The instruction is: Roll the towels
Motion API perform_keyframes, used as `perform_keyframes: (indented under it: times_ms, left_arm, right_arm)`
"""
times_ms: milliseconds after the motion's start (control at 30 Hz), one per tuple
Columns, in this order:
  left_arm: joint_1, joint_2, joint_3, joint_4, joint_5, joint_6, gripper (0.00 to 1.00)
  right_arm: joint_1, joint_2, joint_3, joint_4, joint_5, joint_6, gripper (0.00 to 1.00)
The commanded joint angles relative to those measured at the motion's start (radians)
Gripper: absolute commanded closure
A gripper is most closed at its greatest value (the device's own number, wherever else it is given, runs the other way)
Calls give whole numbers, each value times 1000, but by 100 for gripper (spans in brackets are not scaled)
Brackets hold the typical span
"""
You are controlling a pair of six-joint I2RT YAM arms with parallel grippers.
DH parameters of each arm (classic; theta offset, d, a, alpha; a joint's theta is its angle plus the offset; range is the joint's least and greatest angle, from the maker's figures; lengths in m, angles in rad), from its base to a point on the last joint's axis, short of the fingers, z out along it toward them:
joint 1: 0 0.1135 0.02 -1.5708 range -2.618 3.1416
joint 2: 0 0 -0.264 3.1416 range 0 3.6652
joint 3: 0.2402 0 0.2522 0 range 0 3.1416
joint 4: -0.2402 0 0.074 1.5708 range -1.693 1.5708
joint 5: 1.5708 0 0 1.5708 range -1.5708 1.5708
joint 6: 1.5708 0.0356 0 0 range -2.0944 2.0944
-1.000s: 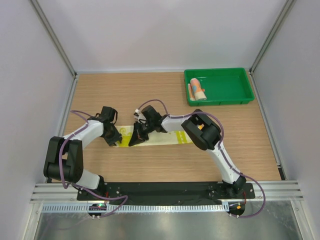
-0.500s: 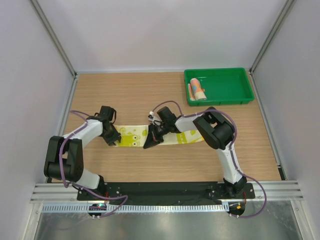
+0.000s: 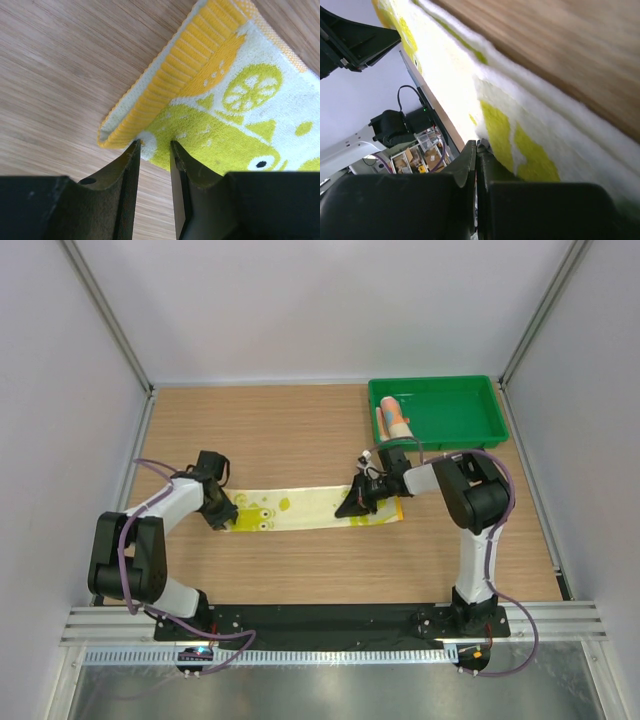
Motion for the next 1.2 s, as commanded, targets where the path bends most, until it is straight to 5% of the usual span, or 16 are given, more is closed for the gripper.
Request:
perform_keyframes:
  times_ms: [0, 333, 567, 800, 967, 1067, 1100, 1167]
  left_arm:
    - [20, 21, 13, -22, -78, 23, 68]
    - [22, 35, 15, -23, -66, 18, 69]
    - [22, 35, 21, -25, -49, 18, 69]
    - [22, -7, 32, -45, -17, 27, 69]
    - [22, -10, 47, -51, 17, 30, 69]
    - [22, -22, 64, -56, 53, 37, 66]
    - [22, -25, 68, -60, 60, 40, 64]
    - [22, -47, 85, -68, 75, 52, 55]
  right_arm:
    - [-12, -69, -63, -41, 28, -2, 99]
    - [-179, -377, -225, -277, 221, -80, 99]
    - [-314, -424, -236, -450, 421, -132, 99]
    - [-336, -531, -180, -610, 764, -154, 99]
    - [-336, -648, -146, -677, 835, -143, 98]
    - [-336, -723, -115, -714, 791, -138, 74]
    - [-336, -738, -110, -722, 769, -135, 55]
    - [-337, -776, -115, -740, 726, -123, 44]
